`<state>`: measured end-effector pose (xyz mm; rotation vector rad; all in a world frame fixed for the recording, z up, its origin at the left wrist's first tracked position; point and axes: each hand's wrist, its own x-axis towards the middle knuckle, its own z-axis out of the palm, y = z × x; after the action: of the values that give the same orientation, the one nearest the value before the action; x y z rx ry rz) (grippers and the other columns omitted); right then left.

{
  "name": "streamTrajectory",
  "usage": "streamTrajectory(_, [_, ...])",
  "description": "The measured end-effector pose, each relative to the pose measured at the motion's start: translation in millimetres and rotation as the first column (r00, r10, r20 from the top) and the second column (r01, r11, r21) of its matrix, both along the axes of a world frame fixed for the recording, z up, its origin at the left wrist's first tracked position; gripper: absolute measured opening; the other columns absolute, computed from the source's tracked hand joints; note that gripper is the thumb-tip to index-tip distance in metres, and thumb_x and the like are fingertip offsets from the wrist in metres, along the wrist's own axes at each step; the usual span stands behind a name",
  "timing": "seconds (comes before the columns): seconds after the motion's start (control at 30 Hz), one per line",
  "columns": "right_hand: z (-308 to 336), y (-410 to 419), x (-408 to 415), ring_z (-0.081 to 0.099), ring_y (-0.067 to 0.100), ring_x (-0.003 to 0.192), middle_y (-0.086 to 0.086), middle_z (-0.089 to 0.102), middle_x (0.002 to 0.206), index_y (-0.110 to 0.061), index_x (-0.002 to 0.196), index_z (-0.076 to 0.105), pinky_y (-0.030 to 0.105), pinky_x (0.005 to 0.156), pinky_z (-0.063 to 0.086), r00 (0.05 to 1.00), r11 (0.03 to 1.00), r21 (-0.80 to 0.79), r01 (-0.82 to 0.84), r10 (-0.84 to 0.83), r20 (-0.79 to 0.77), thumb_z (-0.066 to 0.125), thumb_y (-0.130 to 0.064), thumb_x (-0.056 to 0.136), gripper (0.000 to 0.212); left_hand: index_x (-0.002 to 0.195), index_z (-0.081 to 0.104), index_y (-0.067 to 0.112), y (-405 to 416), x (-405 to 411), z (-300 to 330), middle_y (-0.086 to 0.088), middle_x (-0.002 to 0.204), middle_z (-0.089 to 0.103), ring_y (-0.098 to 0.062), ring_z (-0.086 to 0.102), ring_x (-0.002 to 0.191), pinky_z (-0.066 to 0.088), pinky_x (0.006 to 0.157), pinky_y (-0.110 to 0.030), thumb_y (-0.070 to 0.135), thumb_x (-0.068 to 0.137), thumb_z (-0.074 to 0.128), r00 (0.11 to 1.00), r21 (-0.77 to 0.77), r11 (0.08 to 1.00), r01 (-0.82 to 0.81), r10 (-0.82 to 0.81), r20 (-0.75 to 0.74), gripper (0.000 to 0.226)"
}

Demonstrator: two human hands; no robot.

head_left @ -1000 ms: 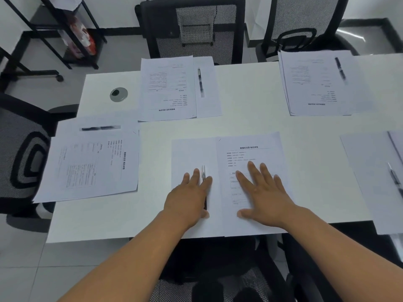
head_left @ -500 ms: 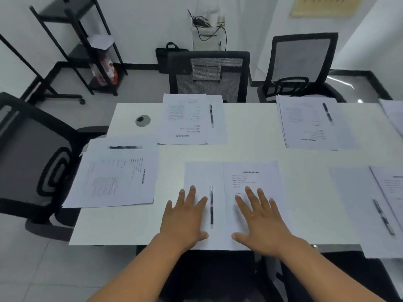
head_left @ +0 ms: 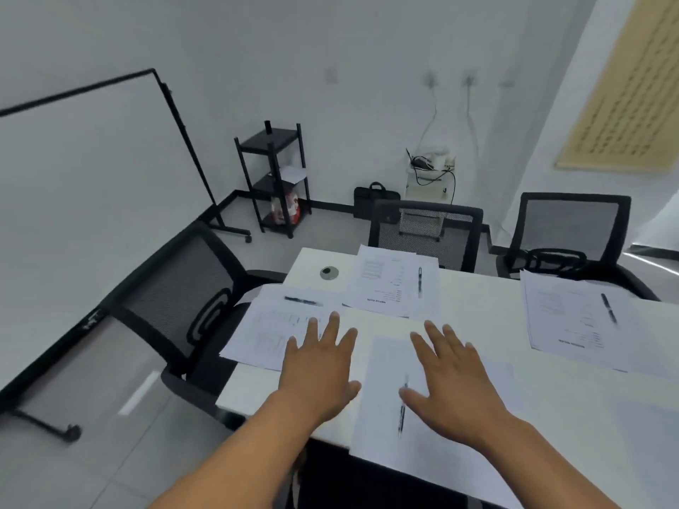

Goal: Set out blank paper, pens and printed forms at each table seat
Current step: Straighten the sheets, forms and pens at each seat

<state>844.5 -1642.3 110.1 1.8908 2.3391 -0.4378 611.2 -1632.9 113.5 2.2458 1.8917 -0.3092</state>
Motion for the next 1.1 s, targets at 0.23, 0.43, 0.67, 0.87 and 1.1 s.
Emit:
streamTrajectory(0.23, [54.8,-29.7,-18.4,-0.013,0.029,0.169,0.002,-0.014,0.182,-0.029,0.174,-0.001,0.052,0.137,0.004,0.992,0.987,0.133,-0.093,0.103,-0.07,0.046,-0.067,0.104,0.092,0.173,0.004,0.033,-67.5,-17.0,58.9,-0.003,0.184,-0.01,-0.038,-0.002,0.169,0.022,0.131,-0.065,0.058,0.105,0.056,0.988,0.098,0.986,-0.134,0.14,-0.057,0.089])
streamTrajectory(0.43, [68.2,-63.0,-46.5,-0.014,0.033,0.168,0.004,-0.014,0.182,-0.03,0.174,0.0,0.056,0.136,0.004,0.978,0.978,0.105,-0.183,0.192,-0.078,0.048,-0.066,0.103,0.093,0.173,0.007,0.034,-137.8,-35.6,84.5,-0.001,0.184,-0.009,-0.038,-0.001,0.169,0.021,0.13,-0.066,0.057,0.103,0.056,0.956,0.065,0.957,-0.282,0.286,-0.07,0.089])
streamTrajectory(0.67, [98.5,-92.3,-111.4,-0.015,0.033,0.168,0.004,-0.014,0.182,-0.03,0.174,0.0,0.057,0.136,0.0,0.935,0.936,0.142,-0.322,0.338,-0.105,0.047,-0.065,0.103,0.092,0.172,0.012,0.033,-191.7,-93.3,130.1,-0.003,0.184,-0.003,-0.039,0.005,0.169,0.025,0.13,-0.065,0.054,0.102,0.059,0.9,0.135,0.897,-0.421,0.431,-0.063,0.087])
streamTrajectory(0.87, [125.5,-99.3,-183.1,-0.013,0.033,0.168,0.003,-0.01,0.183,-0.031,0.174,0.002,0.057,0.136,0.001,0.901,0.892,0.198,-0.406,0.427,-0.077,0.048,-0.064,0.103,0.09,0.174,0.01,0.034,-211.4,-153.9,154.2,-0.004,0.184,-0.005,-0.038,0.005,0.169,0.027,0.129,-0.065,0.056,0.103,0.059,0.875,0.197,0.864,-0.463,0.481,-0.049,0.089])
streamTrajectory(1.1, [137.4,-104.2,-314.1,-0.012,0.032,0.169,0.003,-0.006,0.183,-0.03,0.174,0.004,0.057,0.136,0.006,0.867,0.851,0.255,-0.458,0.492,-0.083,0.051,-0.063,0.102,0.092,0.174,0.008,0.032,-230.0,-272.7,157.1,-0.004,0.184,-0.006,-0.038,0.003,0.169,0.024,0.13,-0.067,0.057,0.104,0.058,0.865,0.226,0.854,-0.468,0.496,-0.082,0.09])
